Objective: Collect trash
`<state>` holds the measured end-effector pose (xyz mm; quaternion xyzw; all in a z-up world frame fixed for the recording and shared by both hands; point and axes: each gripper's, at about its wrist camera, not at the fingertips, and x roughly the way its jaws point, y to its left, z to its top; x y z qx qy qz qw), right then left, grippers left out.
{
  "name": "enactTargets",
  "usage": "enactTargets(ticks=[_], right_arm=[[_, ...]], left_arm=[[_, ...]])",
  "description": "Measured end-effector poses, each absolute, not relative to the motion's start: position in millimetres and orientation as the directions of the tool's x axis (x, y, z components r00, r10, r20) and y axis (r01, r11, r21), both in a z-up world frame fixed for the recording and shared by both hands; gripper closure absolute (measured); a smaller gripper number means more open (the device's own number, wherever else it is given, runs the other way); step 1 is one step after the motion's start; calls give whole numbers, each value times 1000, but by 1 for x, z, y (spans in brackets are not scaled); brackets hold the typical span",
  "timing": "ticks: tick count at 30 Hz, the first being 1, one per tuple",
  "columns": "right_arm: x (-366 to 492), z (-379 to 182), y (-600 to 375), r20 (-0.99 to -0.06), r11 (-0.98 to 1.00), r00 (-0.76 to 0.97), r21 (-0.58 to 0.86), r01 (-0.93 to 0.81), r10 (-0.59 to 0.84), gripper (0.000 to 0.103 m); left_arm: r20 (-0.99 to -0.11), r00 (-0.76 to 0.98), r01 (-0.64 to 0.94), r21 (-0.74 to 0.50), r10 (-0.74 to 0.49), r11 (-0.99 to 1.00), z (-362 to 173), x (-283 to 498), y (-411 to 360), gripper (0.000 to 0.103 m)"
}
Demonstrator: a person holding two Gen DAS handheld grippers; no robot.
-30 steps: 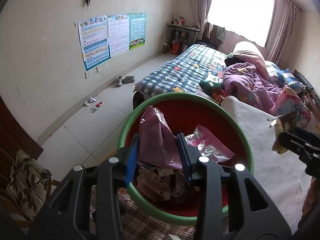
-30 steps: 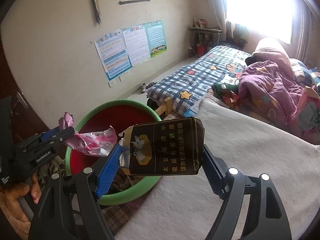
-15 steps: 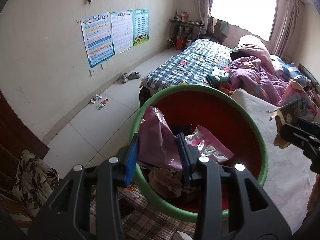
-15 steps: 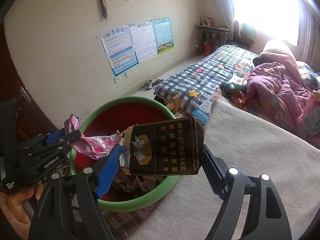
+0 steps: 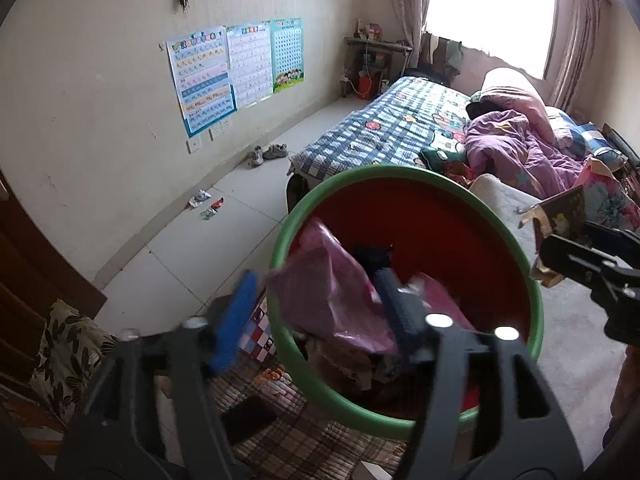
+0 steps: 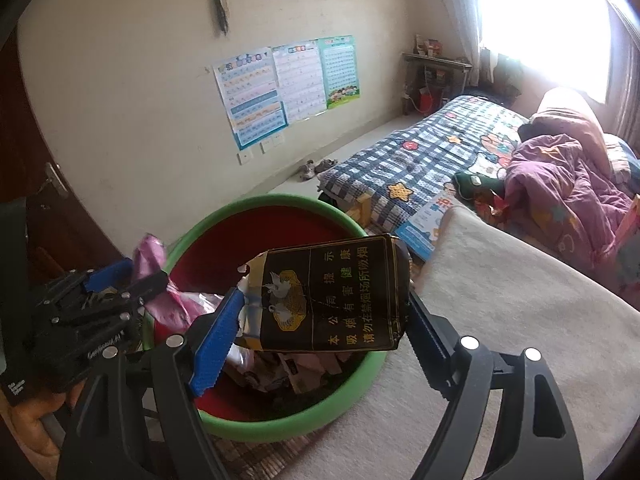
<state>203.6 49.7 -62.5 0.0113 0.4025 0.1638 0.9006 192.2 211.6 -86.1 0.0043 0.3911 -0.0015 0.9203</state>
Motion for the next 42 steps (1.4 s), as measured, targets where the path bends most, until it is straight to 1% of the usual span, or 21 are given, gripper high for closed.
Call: enactTargets(ticks=[1,2,4,8,9,13,16,17,18,21,23,26,28,31,33,35,38,42], right_arm=[[203,-62,50,-715,942,623,159,-295,316,25],[203,-62,50,-711,940,624,164,-301,324,21],[202,-60,49,-702,936,628,173,-306,335,18],[197,-56,45,-686,933,639,188,-306,348,16],[194,-55,43,-681,933,644,189,-305,348,16],[174,-48,28,-648,937,680,185,-296,343,12],[156,-46,10,-631,942,701,184,-280,332,12],[149,-44,1,-619,943,712,190,-273,331,10],[141,-42,-9,-602,945,728,196,-263,327,7],[117,-36,-35,-543,952,783,203,-228,303,7],[99,-30,-56,-492,957,824,207,-202,280,7],[71,-20,-92,-401,970,894,207,-125,201,7],[57,-16,-112,-371,976,916,201,-83,154,7],[42,-14,-137,-372,985,920,162,-64,121,7],[32,-16,-149,-383,992,918,108,-69,106,7],[19,-20,-156,-370,993,921,70,-98,117,7],[4,-27,-167,-394,983,900,82,-167,186,7],[-5,-37,-179,-441,978,873,87,-188,207,7]], left_arm=[[-713,701,4,13,7,1000,-86,190,212,28],[-704,710,-1,22,16,1000,-84,189,212,23],[-692,721,-9,33,29,999,-82,186,211,19],[-667,744,-25,42,46,999,-77,182,211,7],[-659,751,-29,47,52,999,-77,180,210,6],[-636,770,-7,54,40,999,-71,173,201,6],[-605,796,16,35,8,999,-65,162,190,6],[-588,809,20,22,-3,1000,-62,158,185,6],[-571,821,22,6,-14,1000,-58,154,179,6],[-518,855,18,-22,-27,1000,-47,140,159,6],[-487,873,15,-16,-21,1000,-40,129,142,6],[-435,900,-13,21,21,1000,-31,107,110,5],[-411,911,-29,29,39,999,-27,95,95,5],[-394,918,-58,-4,51,998,-23,74,75,5],[-396,917,-68,-41,46,997,-21,60,64,5],[-407,912,-84,-69,49,994,-22,47,53,5],[-418,906,-112,-76,70,991,-25,32,38,5],[-419,901,-155,-68,113,986,-26,13,22,5]])
